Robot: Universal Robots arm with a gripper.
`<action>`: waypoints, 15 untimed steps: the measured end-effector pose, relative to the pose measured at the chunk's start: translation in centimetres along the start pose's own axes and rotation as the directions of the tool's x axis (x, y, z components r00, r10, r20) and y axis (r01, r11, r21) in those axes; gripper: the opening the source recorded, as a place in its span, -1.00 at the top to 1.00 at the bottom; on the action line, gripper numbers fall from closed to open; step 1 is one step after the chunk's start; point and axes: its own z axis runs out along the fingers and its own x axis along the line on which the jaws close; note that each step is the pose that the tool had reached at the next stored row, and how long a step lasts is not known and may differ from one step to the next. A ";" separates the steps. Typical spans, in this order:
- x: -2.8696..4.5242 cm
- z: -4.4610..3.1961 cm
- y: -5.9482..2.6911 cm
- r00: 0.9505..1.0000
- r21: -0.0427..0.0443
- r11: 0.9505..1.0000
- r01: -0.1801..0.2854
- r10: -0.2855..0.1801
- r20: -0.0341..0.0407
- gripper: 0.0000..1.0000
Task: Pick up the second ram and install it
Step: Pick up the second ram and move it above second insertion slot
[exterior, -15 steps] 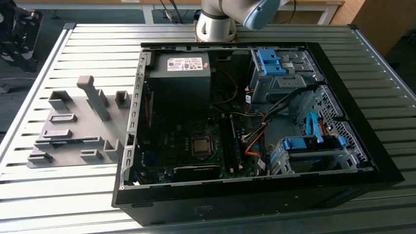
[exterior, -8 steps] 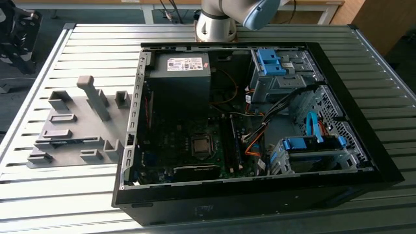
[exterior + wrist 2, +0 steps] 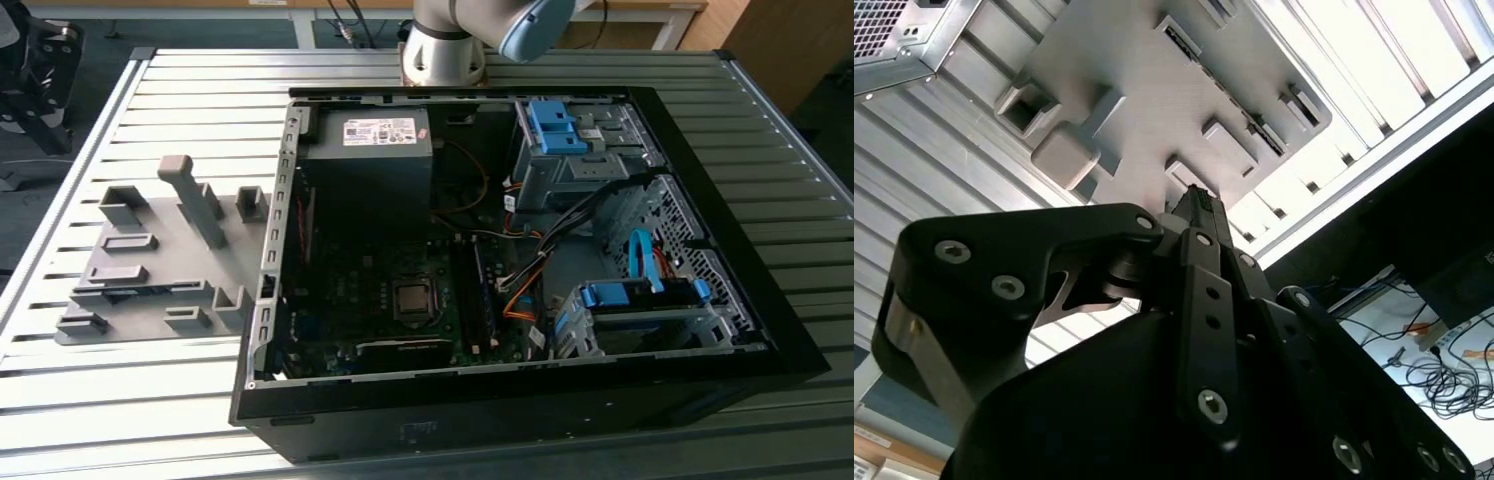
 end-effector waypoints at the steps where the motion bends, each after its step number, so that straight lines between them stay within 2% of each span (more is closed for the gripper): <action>1: 0.00 0.00 0.00 1.000 0.000 1.000 0.000 0.000 0.000 0.79; 15: 0.01 0.01 0.00 1.000 0.000 1.000 0.011 -0.011 0.000 0.79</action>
